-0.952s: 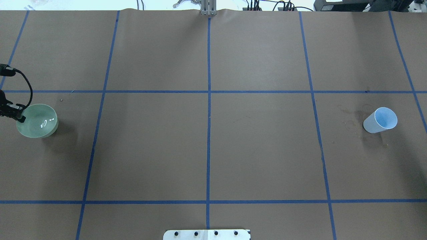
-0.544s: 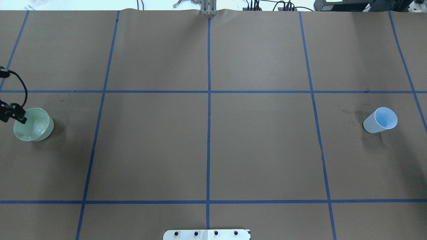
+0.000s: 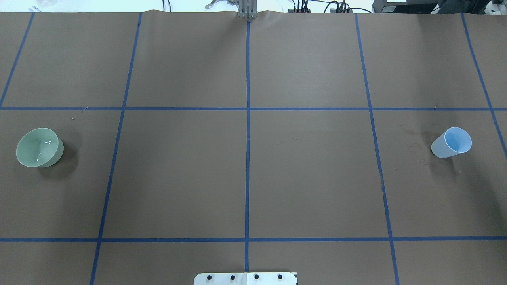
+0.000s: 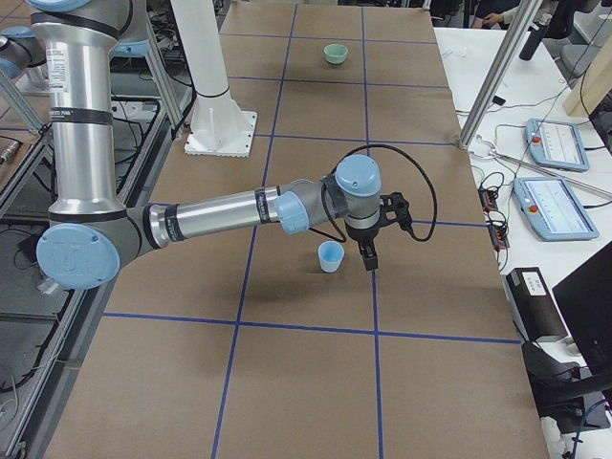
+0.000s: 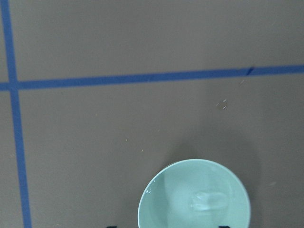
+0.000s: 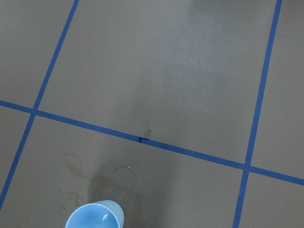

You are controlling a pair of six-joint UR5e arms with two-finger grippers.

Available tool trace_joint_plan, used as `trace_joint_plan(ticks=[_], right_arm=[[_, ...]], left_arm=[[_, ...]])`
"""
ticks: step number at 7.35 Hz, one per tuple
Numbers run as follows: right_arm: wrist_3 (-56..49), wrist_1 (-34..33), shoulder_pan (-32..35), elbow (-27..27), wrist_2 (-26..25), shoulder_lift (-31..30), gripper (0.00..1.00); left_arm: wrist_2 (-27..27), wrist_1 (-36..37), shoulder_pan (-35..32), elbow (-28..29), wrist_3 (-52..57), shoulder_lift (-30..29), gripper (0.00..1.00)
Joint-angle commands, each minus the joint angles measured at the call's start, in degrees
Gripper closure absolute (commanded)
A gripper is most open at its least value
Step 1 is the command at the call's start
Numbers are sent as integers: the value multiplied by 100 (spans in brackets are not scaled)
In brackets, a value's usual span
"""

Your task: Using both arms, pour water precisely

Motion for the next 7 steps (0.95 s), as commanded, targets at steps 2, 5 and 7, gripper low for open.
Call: trace_joint_plan(ticks=[2,5,7], right_arm=[[0,-36,43,-94,9,-23,1],[9,-19,52,-103,-87,-198,1],[18,-28,95,-155,-97,-295,1]], left_arm=[[-13,114,-292,112,175,279,0],[57,87,-319,50,184,605,0],[-21,70,-328,59,132,606,0]])
